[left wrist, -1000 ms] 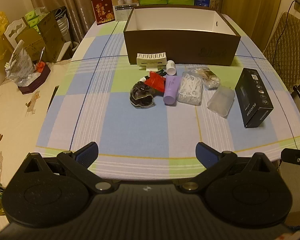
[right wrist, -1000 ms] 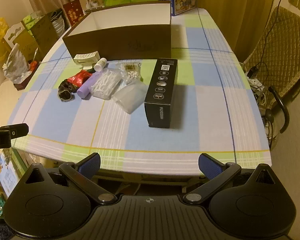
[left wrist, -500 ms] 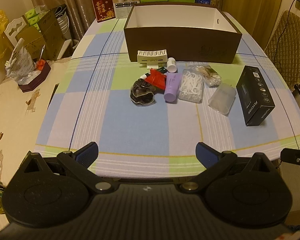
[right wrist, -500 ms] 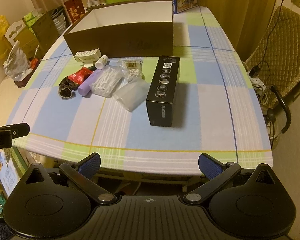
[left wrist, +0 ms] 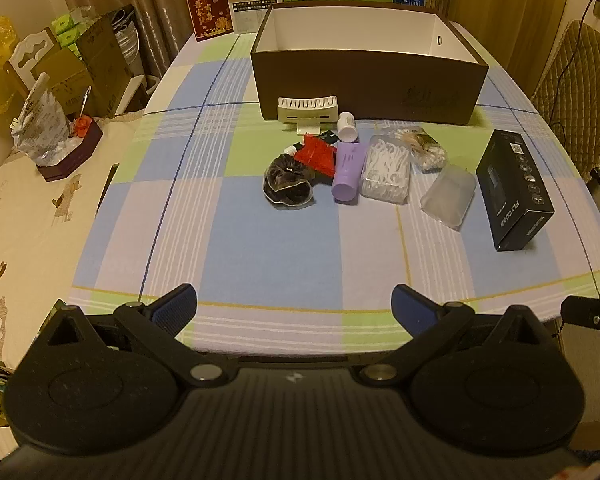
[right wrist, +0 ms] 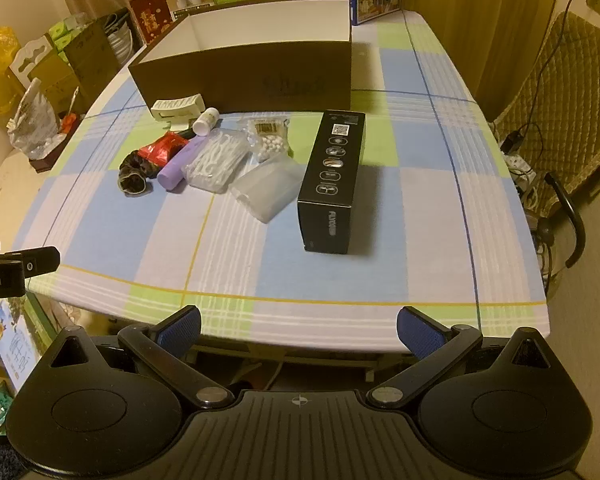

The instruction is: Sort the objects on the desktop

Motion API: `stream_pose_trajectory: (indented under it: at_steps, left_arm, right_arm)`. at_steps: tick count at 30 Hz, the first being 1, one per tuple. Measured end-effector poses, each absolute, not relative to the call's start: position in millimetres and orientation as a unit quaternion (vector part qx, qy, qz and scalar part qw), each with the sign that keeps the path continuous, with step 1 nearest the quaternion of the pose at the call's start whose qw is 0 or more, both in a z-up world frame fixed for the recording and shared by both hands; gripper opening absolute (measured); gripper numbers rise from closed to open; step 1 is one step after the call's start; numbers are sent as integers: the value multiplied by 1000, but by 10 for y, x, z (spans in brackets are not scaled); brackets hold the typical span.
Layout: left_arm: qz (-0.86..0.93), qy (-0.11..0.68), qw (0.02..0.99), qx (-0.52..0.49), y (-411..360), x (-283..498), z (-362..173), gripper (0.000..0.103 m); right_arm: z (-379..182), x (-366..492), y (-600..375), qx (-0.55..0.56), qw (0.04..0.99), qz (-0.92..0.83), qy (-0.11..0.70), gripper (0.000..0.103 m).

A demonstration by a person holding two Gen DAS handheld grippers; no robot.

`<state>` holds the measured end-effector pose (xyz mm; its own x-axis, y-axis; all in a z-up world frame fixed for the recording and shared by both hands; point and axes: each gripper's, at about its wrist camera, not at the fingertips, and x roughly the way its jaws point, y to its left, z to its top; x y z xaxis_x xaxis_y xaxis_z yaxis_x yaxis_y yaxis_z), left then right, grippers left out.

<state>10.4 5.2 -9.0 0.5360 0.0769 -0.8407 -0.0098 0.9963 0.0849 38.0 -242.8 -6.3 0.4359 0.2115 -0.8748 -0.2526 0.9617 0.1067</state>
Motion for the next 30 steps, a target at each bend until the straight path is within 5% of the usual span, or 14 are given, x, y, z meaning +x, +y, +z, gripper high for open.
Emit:
stream_pose_trajectory:
  at_steps: [30]
  left_arm:
    - [12,492,869,43,65,297,-115,102]
  right_arm:
    - [-68,533,-2387,-17,843,131,521,101]
